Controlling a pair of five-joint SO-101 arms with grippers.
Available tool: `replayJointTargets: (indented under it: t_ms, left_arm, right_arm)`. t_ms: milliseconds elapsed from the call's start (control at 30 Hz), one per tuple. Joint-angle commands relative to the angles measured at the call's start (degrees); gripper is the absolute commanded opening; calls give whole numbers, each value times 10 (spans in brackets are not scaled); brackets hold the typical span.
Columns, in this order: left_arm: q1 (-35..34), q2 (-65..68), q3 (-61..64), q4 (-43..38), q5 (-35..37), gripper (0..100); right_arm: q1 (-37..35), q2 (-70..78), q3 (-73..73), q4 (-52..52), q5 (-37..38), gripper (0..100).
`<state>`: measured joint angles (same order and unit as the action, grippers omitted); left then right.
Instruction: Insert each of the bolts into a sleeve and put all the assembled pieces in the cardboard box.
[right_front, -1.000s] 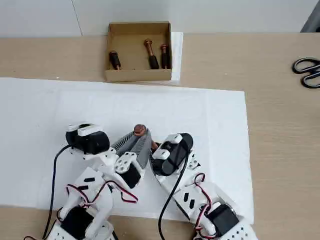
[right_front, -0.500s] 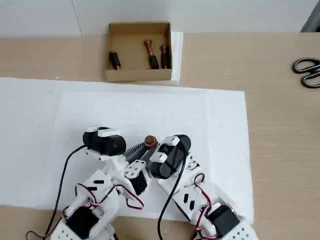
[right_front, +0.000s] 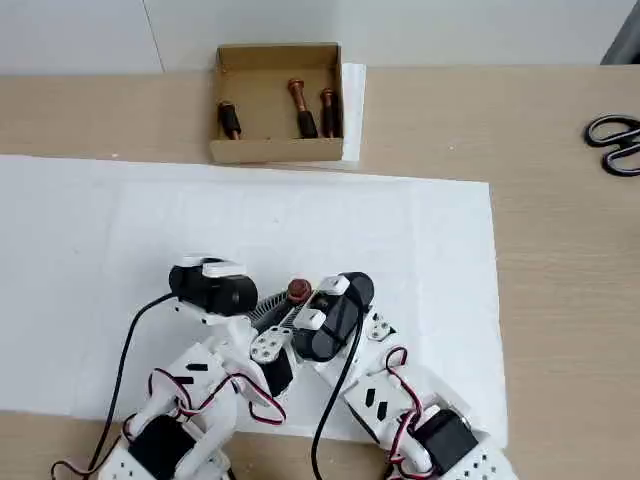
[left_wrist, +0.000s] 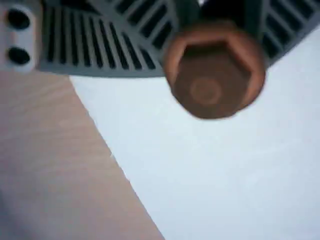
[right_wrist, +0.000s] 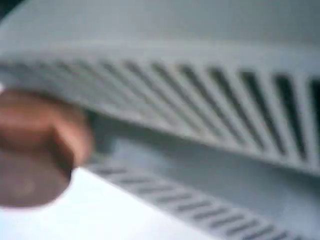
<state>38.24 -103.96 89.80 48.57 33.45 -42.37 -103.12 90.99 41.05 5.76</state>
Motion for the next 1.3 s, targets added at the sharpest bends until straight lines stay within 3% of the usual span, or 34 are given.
replayJointTargets:
  t_ms: [0,433,667,1000,1267]
  left_arm:
    - [66,-2,12,30,-23,6]
    - [45,-2,10,26,-55,16]
    - [45,-2,8,28,-54,175]
    - [43,-2,-16,29,-54,176]
    - [-3,-2,-44,30,-55,177]
  right_arm:
    - [-10,-8,-69,-23,4,2]
    - [-8,-8,-69,-22,4,2]
    - [-8,-8,-69,-20,4,2]
    - [-7,-8,-53,-19,4,2]
    - [-7,-8,-53,-19,4,2]
